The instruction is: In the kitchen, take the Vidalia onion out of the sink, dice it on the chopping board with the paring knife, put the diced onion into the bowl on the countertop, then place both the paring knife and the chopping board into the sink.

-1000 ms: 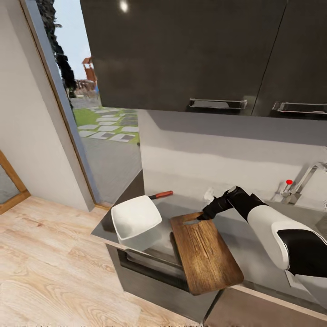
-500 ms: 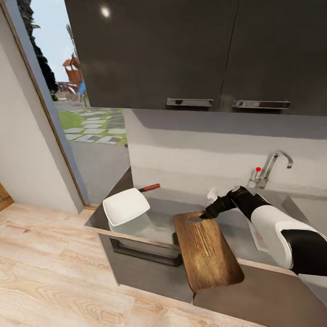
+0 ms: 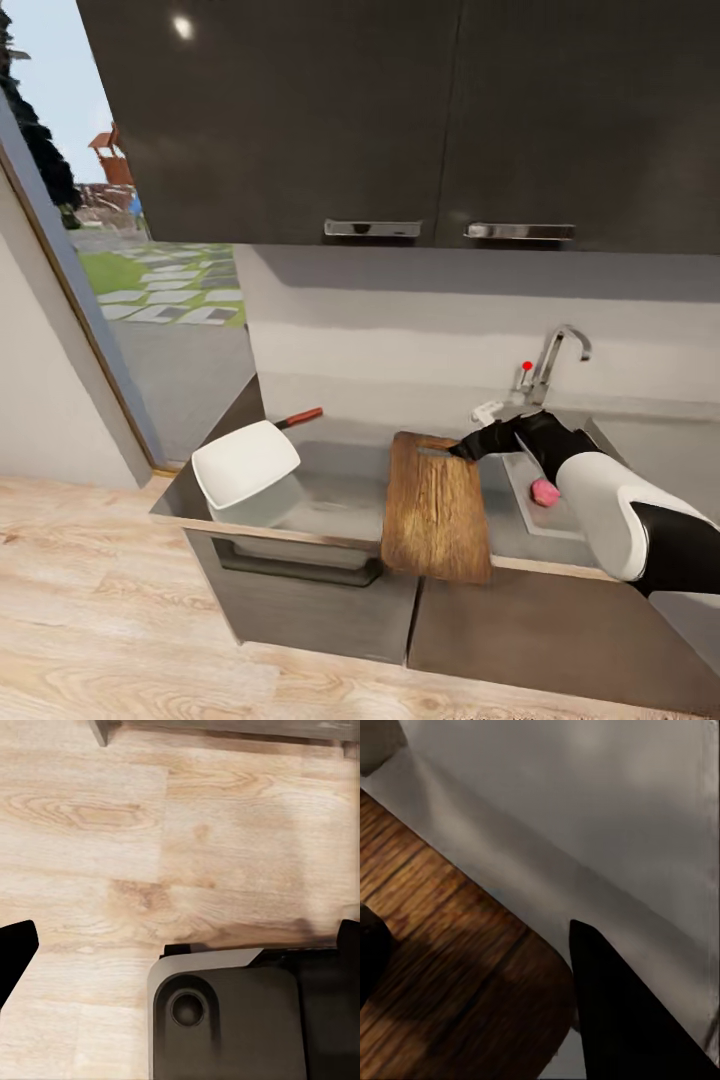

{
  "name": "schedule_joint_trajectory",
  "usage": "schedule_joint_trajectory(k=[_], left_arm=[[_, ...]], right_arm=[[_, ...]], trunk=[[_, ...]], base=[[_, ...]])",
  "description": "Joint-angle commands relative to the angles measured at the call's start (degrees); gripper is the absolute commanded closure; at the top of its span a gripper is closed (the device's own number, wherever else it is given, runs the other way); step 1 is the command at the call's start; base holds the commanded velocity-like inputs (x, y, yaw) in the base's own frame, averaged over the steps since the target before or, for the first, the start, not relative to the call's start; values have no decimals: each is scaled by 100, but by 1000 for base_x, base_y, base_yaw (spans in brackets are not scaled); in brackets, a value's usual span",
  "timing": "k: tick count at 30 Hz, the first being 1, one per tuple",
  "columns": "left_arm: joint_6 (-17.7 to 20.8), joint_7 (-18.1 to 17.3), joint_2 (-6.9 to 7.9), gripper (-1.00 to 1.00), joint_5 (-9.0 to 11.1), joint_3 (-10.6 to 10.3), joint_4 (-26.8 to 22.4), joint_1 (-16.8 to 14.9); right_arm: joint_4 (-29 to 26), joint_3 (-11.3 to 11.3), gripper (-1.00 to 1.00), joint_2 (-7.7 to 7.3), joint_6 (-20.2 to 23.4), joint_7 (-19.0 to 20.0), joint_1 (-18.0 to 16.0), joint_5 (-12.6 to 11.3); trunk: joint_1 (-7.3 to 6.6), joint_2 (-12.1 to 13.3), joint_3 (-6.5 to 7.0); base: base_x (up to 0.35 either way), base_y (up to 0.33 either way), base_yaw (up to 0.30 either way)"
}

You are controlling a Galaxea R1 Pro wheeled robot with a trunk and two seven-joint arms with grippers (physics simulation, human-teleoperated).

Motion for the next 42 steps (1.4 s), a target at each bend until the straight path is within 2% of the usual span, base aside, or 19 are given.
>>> schedule_joint_trajectory(k=[1,5,9,13,14,16,21,25,31,36,42], left_arm=[[-10,-1,2,-100,-1,-9,-5,1],[-11,-1,2,-100,-1,-9,-7,1],[-10,-1,2,-100,-1,-9,-7,-1],[-10,-1,2,-100,-1,-9,-6,-1],[-10,-1,2,-100,-1,-9,-6,1],[-10,-1,2,-100,-1,-9,-7,1],[-10,-1,2,-100,-1,-9,-6,-2],[-10,-1,-19,-100,-1,-9,-4,-1],[-10,-1,-31,-100,5,-9,0,2],[-10,-1,-33,-100,15,-9,2,-2],[-10,-1,-33,-100,2,-9,2,0]], right_arm=[[-7,-167,100,5,59,-59,-4,13],[-9,-432,100,12,123,-238,-4,20],[-22,-519,100,19,329,-497,-4,9],[14,-1339,100,73,409,-1677,-4,-403],[24,-1524,100,87,414,-2132,-4,-566],[36,-1644,100,121,407,-2634,-4,-723],[22,-1732,100,307,383,-3364,-4,-869],[18,-1760,100,357,376,-3834,-4,-1052],[18,-1760,100,410,350,-4788,-4,-1790],[22,-1759,100,478,82,-5499,-4,-2481],[46,-1765,100,505,-14,-5929,-4,-3149]], trunk=[[3,-12,-9],[3,-12,-3],[3,-12,-2],[3,-12,-2],[3,-12,-2],[3,-12,-2],[3,-12,-2],[3,-12,-2],[3,-12,-2],[3,-12,-2],[3,-12,-2]], base=[[0,0,-202],[0,0,-125],[0,0,-17],[0,0,-2],[0,0,0],[0,0,0],[0,0,0],[0,0,0],[0,0,0],[0,0,0],[0,0,0]])
